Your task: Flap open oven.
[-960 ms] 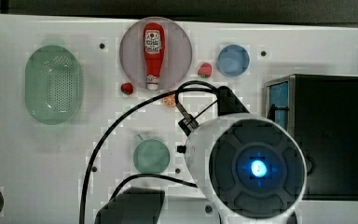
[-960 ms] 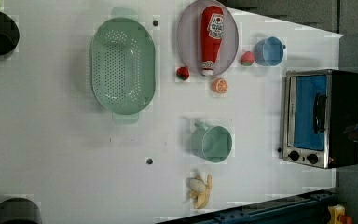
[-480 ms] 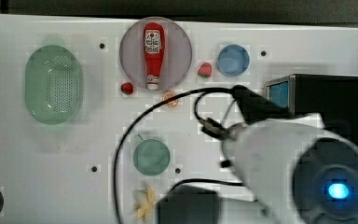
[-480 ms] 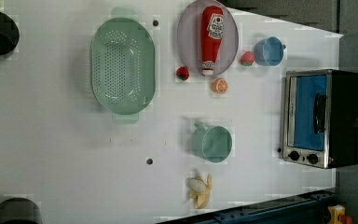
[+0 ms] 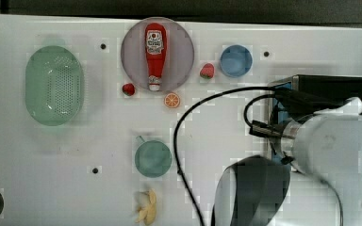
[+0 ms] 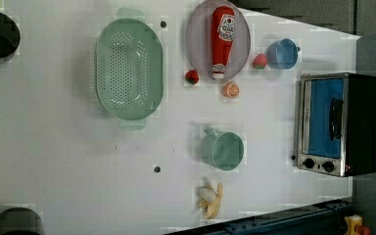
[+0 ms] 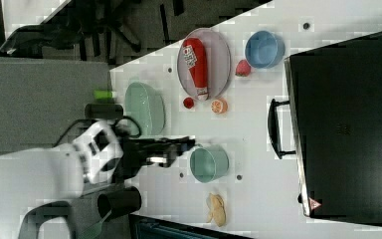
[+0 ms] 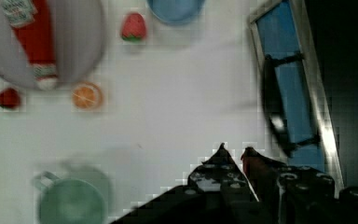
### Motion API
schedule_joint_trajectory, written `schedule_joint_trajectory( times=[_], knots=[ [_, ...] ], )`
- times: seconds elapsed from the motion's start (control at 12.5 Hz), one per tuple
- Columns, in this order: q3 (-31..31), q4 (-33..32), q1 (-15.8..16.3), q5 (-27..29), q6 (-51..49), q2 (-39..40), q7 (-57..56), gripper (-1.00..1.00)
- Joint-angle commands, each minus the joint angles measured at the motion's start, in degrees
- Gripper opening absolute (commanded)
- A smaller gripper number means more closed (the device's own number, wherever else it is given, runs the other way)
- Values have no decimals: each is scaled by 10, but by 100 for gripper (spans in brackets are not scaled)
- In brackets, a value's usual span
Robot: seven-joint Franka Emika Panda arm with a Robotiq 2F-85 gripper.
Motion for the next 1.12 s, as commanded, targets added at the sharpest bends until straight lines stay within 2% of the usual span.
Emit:
schedule_joint_trajectory(
  times=[0.08, 0.4, 0.72, 1.12],
  knots=[
    [-33, -3, -13, -10, 24, 33, -76, -65],
    [-65, -37, -13, -10, 118, 83, -203, -65],
    [-82, -70, -15, -9, 220, 135, -204, -65],
    [-85, -75, -16, -8, 254, 191, -202, -65]
  ],
)
